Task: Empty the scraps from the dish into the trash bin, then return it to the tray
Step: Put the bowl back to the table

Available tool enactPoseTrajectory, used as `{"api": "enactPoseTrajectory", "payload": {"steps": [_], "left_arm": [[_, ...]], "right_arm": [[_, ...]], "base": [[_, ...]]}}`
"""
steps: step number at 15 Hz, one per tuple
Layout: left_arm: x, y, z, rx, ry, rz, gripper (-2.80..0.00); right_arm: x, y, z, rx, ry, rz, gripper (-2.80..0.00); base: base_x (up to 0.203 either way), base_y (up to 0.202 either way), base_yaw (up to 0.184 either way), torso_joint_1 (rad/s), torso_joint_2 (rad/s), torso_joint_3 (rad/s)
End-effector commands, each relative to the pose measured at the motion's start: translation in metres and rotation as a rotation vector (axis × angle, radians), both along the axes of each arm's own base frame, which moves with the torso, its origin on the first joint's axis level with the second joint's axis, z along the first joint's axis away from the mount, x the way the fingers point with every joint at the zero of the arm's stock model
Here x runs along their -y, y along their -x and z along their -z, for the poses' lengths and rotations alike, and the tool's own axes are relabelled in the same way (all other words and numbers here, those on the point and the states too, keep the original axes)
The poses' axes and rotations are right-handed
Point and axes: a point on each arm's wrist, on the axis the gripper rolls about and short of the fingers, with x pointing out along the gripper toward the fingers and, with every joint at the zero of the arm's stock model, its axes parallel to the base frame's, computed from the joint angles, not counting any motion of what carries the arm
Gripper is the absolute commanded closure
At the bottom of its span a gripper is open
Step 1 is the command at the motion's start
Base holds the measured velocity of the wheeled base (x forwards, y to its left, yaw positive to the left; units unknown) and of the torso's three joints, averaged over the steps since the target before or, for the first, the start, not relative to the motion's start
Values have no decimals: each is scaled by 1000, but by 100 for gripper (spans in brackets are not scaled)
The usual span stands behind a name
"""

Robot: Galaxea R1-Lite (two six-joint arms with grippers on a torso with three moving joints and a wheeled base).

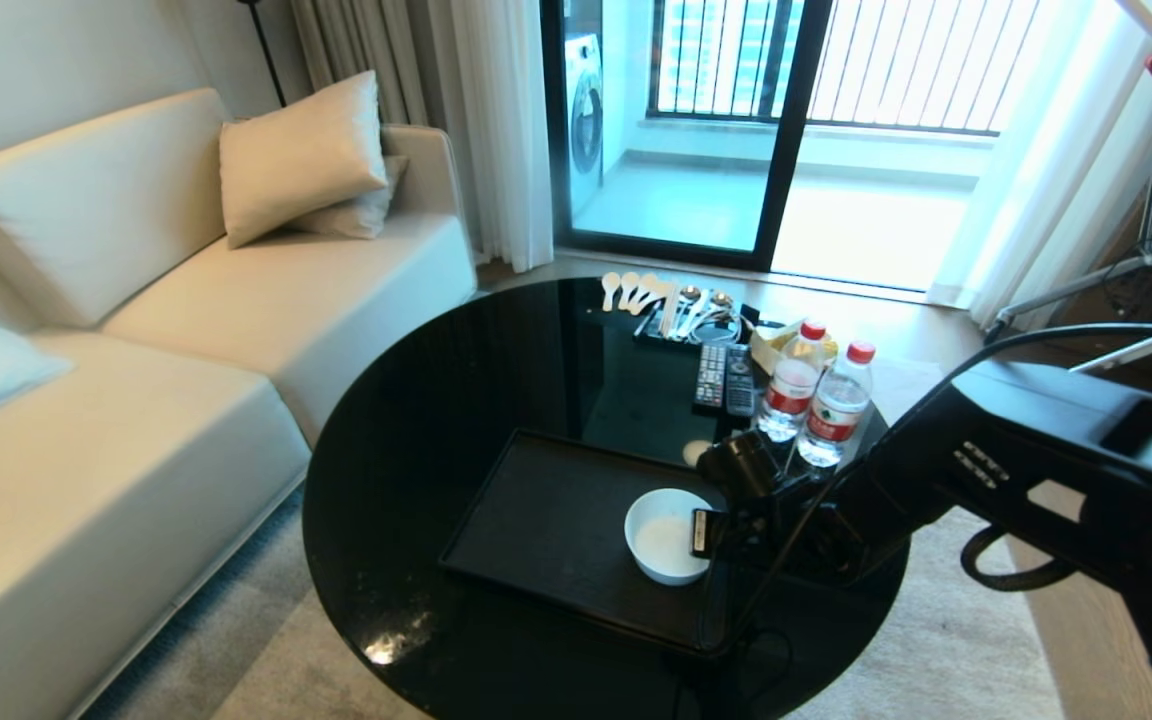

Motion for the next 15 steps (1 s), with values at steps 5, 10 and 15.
{"api": "enactPoseTrajectory", "payload": {"steps": [5,10,15], "left_arm": [[0,0,0,1,0,0,0],[0,0,0,1,1,0,0],[0,0,0,1,0,0,0]], "right_arm": [[1,1,-21,46,-49,34,-280],[9,14,-98,219,-87,-16,-280],[36,59,-177,414,-58,-104,0]], "base": [[0,0,0,0,0,0],[0,0,0,0,0,0],[0,0,0,0,0,0]]}}
